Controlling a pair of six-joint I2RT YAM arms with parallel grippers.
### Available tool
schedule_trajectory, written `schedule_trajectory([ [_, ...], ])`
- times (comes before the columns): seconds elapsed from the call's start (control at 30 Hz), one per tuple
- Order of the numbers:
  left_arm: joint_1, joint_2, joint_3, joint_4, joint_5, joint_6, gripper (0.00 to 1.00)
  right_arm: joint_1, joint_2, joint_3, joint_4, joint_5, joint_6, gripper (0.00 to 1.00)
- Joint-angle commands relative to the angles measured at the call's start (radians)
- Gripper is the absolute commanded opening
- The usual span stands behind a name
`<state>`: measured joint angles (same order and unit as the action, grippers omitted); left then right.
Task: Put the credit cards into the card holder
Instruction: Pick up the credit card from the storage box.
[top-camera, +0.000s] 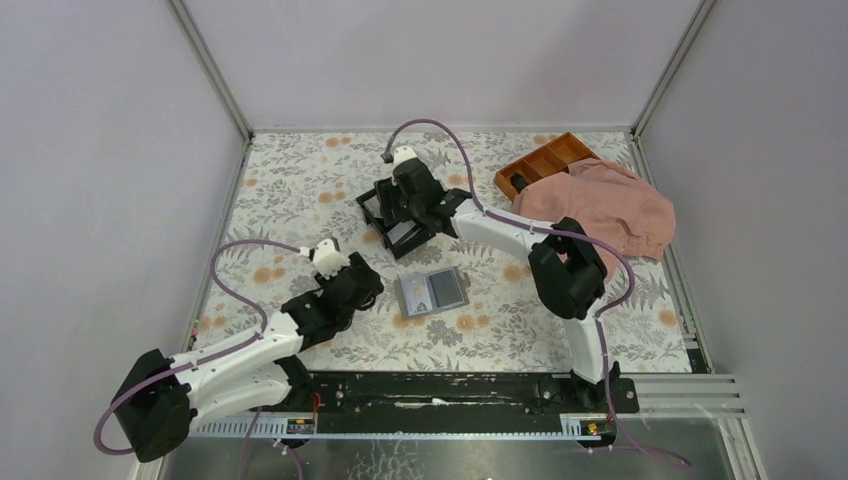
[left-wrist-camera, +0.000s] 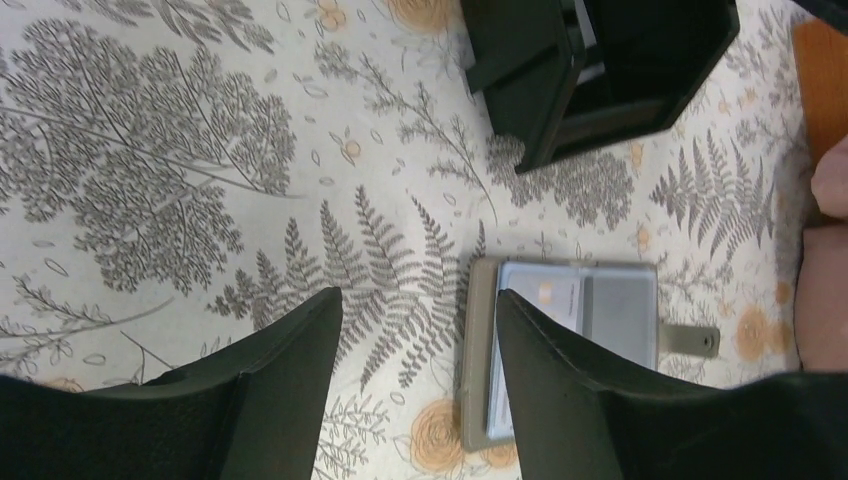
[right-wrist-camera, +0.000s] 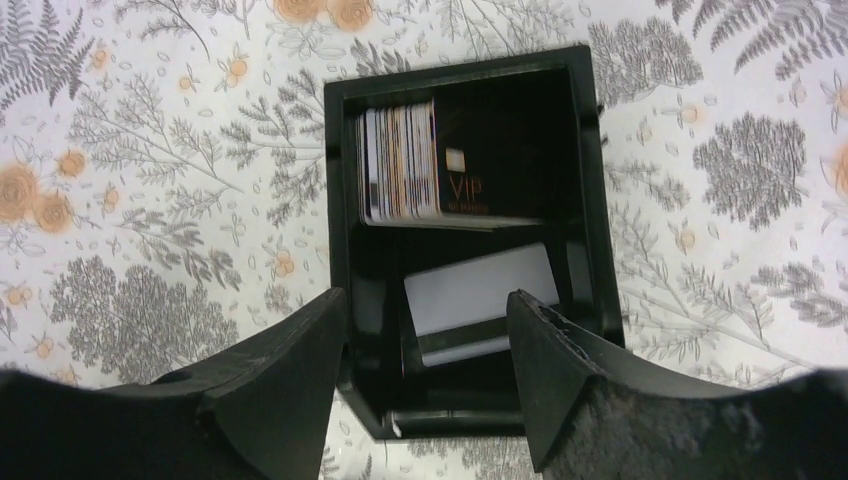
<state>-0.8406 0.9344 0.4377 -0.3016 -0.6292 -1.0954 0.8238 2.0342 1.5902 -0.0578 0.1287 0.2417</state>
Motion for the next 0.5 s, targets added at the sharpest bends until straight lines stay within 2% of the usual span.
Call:
schedule_trajectory([
  [0.0, 0.068, 0.030, 0.045, 0.075, -0.007, 0.084, 0.66, -0.032, 0.077, 0.168, -0.039, -0.076, -0.075, 0.68],
  [0.47, 0.262, 0.140, 0.026, 0.285, 0.126, 0.125, 0.64, -0.096, 0.312, 0.463, -0.133, -0.181, -0.088, 0.66],
])
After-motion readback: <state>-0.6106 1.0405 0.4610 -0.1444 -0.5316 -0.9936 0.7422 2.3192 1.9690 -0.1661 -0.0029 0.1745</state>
